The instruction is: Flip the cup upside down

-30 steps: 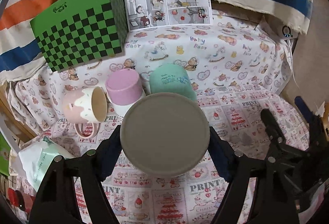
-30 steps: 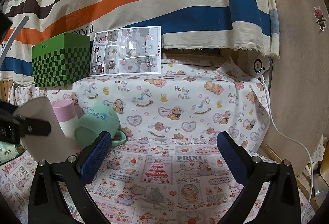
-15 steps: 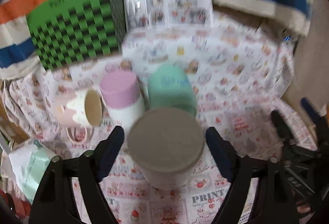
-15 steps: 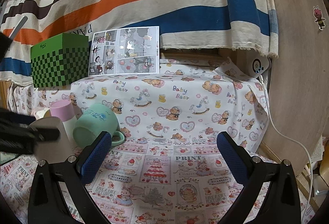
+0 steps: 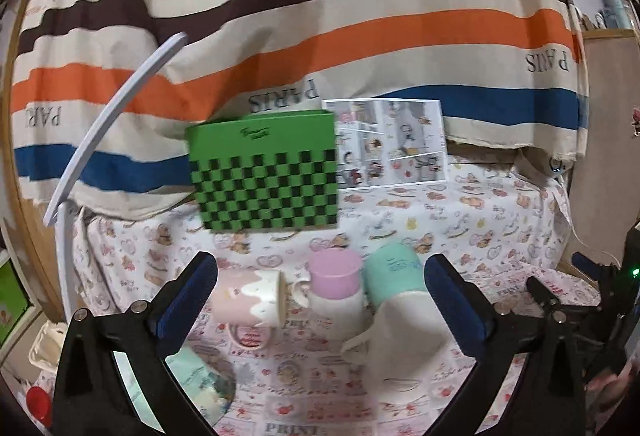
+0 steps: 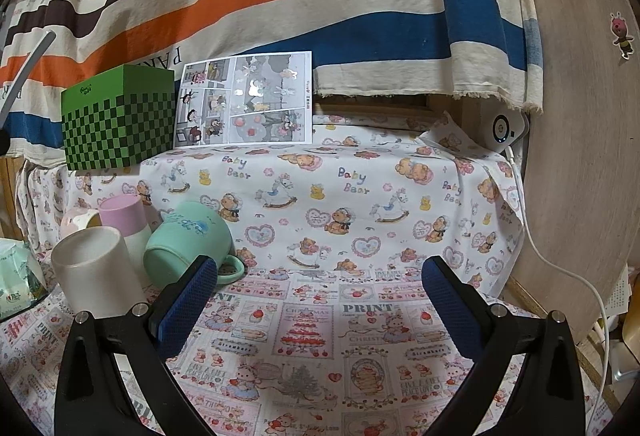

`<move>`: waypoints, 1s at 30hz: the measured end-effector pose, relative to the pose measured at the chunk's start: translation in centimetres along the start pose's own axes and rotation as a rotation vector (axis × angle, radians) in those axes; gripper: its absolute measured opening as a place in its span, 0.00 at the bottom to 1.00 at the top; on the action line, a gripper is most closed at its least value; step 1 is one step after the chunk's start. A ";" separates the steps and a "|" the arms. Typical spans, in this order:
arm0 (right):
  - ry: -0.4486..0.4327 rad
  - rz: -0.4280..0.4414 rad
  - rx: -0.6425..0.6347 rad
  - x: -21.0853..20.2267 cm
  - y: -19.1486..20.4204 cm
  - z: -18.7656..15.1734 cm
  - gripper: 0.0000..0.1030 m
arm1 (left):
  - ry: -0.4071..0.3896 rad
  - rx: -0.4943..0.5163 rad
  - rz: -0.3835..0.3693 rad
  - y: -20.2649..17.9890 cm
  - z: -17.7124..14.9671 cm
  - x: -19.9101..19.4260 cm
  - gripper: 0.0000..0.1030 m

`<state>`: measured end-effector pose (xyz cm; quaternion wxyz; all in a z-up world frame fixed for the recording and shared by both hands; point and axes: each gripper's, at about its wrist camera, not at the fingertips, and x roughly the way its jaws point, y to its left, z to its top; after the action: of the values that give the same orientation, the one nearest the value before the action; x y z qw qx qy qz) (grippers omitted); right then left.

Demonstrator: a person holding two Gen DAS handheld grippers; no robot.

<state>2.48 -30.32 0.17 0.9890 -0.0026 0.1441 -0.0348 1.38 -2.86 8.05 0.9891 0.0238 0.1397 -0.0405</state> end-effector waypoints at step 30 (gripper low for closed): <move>-0.001 0.011 -0.004 -0.1 0.1 0.0 1.00 | 0.020 -0.076 -0.016 2.4 -7.8 2.9 1.00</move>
<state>2.42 -30.25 0.23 0.9892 -0.0038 0.1437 -0.0289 2.22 -0.25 -0.14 0.9875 -0.0146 0.1512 -0.0429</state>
